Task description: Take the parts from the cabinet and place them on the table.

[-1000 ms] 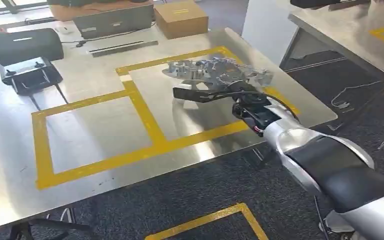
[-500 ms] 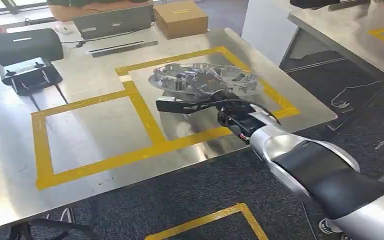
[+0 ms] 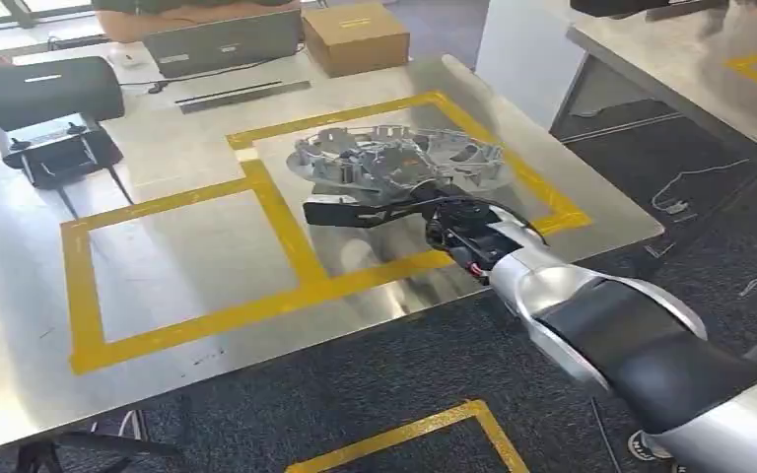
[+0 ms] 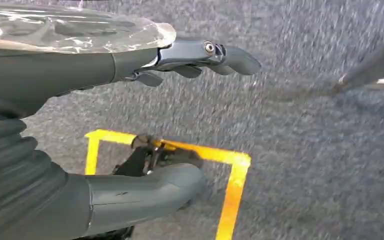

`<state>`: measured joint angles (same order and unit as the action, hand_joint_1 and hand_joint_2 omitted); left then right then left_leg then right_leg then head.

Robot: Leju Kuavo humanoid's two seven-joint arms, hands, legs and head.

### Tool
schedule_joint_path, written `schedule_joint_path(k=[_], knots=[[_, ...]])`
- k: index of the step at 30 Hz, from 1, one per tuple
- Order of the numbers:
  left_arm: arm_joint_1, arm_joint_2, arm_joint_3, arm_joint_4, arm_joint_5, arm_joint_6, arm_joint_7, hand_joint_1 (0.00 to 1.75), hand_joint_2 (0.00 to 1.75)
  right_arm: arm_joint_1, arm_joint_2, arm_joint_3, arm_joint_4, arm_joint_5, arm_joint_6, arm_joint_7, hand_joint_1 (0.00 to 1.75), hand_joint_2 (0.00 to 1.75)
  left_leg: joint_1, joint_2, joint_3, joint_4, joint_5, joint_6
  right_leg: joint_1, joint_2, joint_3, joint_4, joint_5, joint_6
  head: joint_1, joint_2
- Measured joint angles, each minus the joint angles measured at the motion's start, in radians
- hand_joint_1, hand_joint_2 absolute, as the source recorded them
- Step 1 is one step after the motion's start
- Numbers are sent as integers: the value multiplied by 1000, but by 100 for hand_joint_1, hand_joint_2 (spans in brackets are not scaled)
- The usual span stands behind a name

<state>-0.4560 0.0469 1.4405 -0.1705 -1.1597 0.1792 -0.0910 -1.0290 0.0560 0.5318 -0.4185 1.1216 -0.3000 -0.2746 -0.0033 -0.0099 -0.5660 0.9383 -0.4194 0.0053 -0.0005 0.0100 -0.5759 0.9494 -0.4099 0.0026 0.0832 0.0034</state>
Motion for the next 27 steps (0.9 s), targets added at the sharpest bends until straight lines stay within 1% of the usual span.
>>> schedule_joint_path(k=[1,3,6,7,8,10,14,19,25,27], knots=[[0,-1,0,0,-5,15,-7,0,175,1,3,0,0,-11,30,-5,175,175,0,0,0,0,0,0,0,0,0,0,0,0,0,0],[0,-3,0,0,-11,18,-10,0,175,5,9,0,0,-38,83,-15,175,175,0,0,1,0,0,0,0,1,0,0,0,0,0,0],[-1,-6,0,0,-16,-16,-12,0,175,9,14,0,0,-89,157,-37,175,175,0,1,2,0,0,0,0,1,1,0,0,0,0,0],[-2,-8,0,0,-17,-24,-15,0,175,18,17,-2,2,-104,170,-45,175,175,0,1,2,0,0,0,0,1,1,0,0,0,0,0],[-3,-10,0,0,-17,-31,-17,0,175,26,19,-2,2,-111,177,-57,175,175,0,1,2,0,0,0,0,1,1,0,0,0,2,0],[-3,-11,0,0,-17,-34,-26,0,175,38,29,-4,3,-137,193,-64,175,175,0,1,2,0,0,0,0,1,1,0,1,-1,0,0],[-4,-15,0,0,-17,-17,-36,0,175,33,33,-9,5,-161,232,-50,175,175,0,1,2,0,0,0,0,0,1,0,1,-1,1,0],[-4,-17,0,0,-17,-16,-37,0,175,30,33,-14,10,-166,245,-48,175,175,0,1,2,0,0,0,0,0,1,0,1,-1,1,0],[-4,-18,0,0,-18,-16,-37,0,175,20,32,-21,19,-187,301,-28,175,175,0,1,2,0,0,0,0,0,1,-1,1,-1,1,0],[-4,-18,0,0,-17,-16,-37,0,175,16,32,-24,21,-192,307,-18,175,175,0,1,2,0,0,0,0,1,1,-1,1,-1,1,0]])
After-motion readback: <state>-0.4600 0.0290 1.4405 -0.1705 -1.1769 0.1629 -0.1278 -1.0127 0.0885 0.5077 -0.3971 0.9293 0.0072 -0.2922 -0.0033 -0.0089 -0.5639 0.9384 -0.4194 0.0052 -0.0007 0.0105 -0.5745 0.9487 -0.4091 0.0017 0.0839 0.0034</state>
